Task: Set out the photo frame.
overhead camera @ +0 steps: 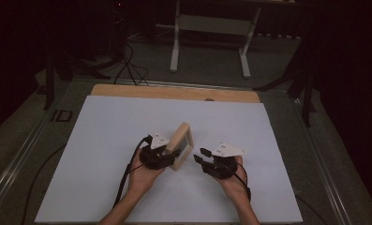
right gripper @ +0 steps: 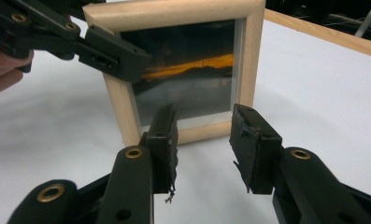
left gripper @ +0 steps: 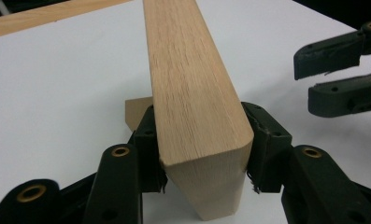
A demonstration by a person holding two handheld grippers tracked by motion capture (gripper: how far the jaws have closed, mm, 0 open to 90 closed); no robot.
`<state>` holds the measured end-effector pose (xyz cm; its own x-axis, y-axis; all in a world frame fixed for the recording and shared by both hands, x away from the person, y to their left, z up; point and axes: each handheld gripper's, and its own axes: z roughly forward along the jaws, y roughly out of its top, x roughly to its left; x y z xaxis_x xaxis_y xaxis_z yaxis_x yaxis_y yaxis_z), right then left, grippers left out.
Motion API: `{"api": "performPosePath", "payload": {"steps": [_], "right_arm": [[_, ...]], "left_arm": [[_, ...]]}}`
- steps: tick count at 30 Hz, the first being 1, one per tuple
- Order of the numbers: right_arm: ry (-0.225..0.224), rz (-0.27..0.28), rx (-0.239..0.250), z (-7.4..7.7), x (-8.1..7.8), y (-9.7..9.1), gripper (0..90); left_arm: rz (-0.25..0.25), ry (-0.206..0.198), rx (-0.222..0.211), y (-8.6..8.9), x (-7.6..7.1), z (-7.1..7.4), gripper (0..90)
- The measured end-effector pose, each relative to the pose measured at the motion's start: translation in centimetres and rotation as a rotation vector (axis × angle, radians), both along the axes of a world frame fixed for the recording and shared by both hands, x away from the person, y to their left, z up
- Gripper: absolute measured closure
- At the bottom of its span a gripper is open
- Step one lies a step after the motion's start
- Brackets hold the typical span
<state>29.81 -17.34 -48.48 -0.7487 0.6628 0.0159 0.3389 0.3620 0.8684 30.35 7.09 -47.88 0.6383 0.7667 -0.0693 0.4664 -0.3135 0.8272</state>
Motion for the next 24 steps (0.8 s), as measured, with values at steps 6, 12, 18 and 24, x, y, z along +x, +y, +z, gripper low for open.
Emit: {"api": "performPosePath", "payload": {"steps": [6,12,18,24], "right_arm": [[-0.015,-0.006,0.016,0.4,-0.1,0.0,61.5],[-0.027,-0.021,0.025,0.7,-0.1,0.1,61.6],[-0.048,-0.035,0.035,1.6,0.1,0.0,61.6],[-0.062,-0.042,0.045,2.4,0.5,0.3,61.7]], "left_arm": [[-0.001,-0.017,0.019,0.0,-0.2,0.1,56.3],[-0.004,-0.031,0.029,0.0,-0.3,0.1,57.0],[-0.013,-0.035,0.026,0.0,-0.5,0.0,57.9],[-0.032,-0.045,0.037,-0.1,-0.8,0.0,58.8]]}}
